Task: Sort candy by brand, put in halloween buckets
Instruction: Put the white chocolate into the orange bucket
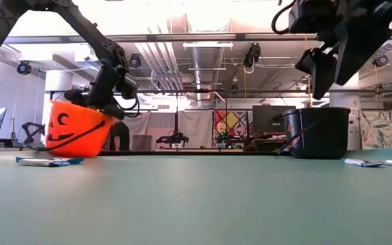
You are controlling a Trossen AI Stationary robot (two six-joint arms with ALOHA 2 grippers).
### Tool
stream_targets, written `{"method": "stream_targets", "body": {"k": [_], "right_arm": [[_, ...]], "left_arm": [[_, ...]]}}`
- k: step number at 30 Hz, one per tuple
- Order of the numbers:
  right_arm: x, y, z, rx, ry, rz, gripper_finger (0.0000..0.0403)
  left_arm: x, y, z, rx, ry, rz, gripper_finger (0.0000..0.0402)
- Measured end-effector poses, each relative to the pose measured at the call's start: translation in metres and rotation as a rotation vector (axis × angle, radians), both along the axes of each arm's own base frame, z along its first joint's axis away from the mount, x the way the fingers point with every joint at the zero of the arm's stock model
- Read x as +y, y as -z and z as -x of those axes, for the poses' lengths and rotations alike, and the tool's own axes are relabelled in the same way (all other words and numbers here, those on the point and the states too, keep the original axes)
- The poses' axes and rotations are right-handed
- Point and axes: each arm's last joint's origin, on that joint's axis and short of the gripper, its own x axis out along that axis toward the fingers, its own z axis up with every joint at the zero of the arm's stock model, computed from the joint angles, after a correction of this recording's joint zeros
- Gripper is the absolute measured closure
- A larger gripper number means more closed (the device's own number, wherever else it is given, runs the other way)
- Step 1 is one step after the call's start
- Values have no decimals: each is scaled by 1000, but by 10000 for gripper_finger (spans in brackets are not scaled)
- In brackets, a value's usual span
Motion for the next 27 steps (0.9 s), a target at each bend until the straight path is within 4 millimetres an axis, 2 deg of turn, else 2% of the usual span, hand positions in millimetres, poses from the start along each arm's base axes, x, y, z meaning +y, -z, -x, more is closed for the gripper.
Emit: {"method": "stream_targets", "body": {"k": [6,10,14,17,20,24,27], "right_arm": [[-1,-7,4,-32,0,-5,156],[-1,-8,5,-37,-1,-6,156],[-1,-8,5,-35,15,-13,156],[1,-6,4,-58,56,-7,156],[7,-1,4,-94,68,25,156],[14,8,4,-130,47,25,156],[16,10,4,-132,56,15,156]], "left_arm": [[-15,-10,-22,-23,105,37,168],[-25,-12,-39,-65,183,52,164],[-29,-27,-52,-81,215,9,164],[-34,-50,-55,-16,213,-33,164],[-48,-79,-62,33,257,-83,164],[-83,-123,-74,-104,353,-187,164],[-112,-142,-78,-165,398,-247,164]]}}
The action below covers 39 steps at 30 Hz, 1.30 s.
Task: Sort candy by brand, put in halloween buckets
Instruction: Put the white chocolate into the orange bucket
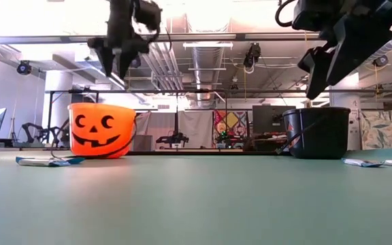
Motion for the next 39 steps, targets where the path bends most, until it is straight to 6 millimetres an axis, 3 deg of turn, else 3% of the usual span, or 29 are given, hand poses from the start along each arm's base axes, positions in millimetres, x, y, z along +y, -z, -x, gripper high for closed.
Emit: {"method": "stream_targets", "body": {"k": [5,9,13,18,24,30,34,39], "right_arm": [[6,4,3,17,5,-15,156],[9,9,7,37,7,-25,156],[9,11,7,45,37,-41,156],[14,10,3,-25,42,-78,156],[33,22,9,-78,-16,-123,156],[40,33,17,-55,-13,-150,156],[39,37,19,-39,3,-154,156],[38,37,18,-66,-11,-94,156]], "left_arm": [[-87,-14,-7,-80,183,-52,164],[-155,12,-10,-59,348,-8,164],[-191,53,-9,-4,424,72,164],[-198,108,4,35,461,233,164],[-190,158,25,62,465,247,164],[-187,190,37,-33,492,231,164],[-184,209,50,-7,392,197,164],[-188,214,39,-142,370,254,164]]}}
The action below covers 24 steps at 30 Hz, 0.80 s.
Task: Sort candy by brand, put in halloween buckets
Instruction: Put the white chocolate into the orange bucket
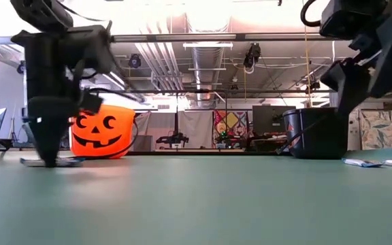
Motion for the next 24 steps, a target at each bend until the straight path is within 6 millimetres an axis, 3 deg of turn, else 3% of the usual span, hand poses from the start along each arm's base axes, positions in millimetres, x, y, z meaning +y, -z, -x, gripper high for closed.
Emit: {"method": "stream_targets", "body": {"k": [7,11,14,19,24], "right_arm": [[-3,-1,-3,-45,21,51,156],[-3,-4,-4,-42,41,34,156],[-2,-7,-5,-53,35,35,156],[-3,-9,-7,-68,19,49,156],[-5,-13,-8,-74,55,22,156]], "left_arm": [[-5,-18,-36,-313,131,24,164],[-20,-26,-36,-341,212,24,164],[-32,-26,-33,-353,237,-68,164],[-43,-13,-32,-473,182,-165,164],[-58,17,-22,-485,200,-238,164]]}}
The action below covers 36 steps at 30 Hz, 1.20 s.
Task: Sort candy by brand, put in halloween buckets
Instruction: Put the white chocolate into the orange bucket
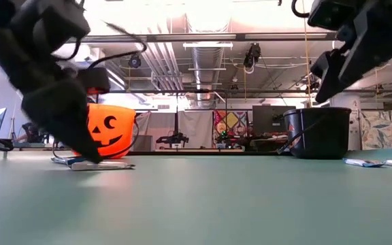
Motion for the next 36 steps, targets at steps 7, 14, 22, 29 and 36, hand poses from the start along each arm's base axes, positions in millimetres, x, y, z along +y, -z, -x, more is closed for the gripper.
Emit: {"method": "stream_targets", "body": {"k": [7,14,22,29,36], "right_arm": [[2,-19,-7,-61,-16,-9,156],[3,-50,-19,-170,-70,27,156],[3,-79,-27,-274,-42,95,156],[2,-84,-31,-334,-13,65,156],[-1,-99,-39,-497,-36,79,156]], "left_arm": [[-10,32,3,-63,-42,-70,165],[-30,57,6,-149,-71,-205,169],[-36,70,8,-222,-142,-270,170],[-44,83,4,-327,-135,-312,170],[-51,102,0,-430,-122,-364,187]]}}
